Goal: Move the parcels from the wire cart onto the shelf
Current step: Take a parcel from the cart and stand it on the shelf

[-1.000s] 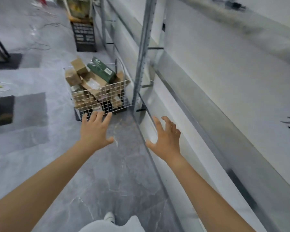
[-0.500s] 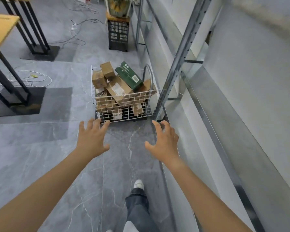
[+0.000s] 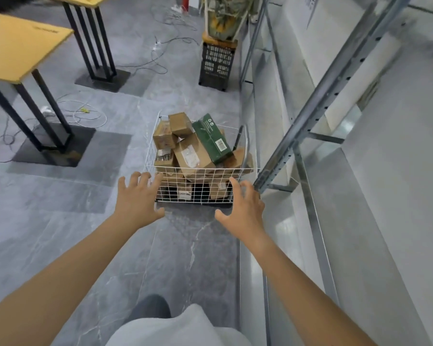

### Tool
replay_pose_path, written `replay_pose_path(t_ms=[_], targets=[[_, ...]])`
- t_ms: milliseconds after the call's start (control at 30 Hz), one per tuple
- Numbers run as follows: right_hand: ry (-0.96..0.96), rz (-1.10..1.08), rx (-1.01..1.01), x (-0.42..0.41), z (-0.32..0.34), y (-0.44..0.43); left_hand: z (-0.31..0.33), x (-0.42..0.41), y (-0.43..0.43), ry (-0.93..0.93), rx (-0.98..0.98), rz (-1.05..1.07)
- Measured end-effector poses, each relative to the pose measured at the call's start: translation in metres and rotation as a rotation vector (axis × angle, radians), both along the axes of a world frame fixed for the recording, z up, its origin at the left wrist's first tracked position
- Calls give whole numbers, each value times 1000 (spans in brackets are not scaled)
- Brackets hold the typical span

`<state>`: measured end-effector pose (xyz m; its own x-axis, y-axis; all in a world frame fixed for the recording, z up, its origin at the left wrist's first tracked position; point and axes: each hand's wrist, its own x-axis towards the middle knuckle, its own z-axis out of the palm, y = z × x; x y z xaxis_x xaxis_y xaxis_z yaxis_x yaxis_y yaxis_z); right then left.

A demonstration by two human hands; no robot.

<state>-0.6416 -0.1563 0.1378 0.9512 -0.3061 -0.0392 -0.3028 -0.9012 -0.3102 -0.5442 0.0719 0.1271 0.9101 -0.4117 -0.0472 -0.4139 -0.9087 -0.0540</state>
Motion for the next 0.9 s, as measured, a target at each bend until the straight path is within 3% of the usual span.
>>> replay_pose_path(t_ms=[267, 633, 900], targets=[[105, 70, 40, 86, -28, -13, -27, 73, -3, 106, -3, 106], [184, 68, 6, 269, -37, -23, -49, 246, -9, 159, -16, 106], [268, 64, 36, 348, -58, -13, -58, 331, -4, 187, -51, 101]])
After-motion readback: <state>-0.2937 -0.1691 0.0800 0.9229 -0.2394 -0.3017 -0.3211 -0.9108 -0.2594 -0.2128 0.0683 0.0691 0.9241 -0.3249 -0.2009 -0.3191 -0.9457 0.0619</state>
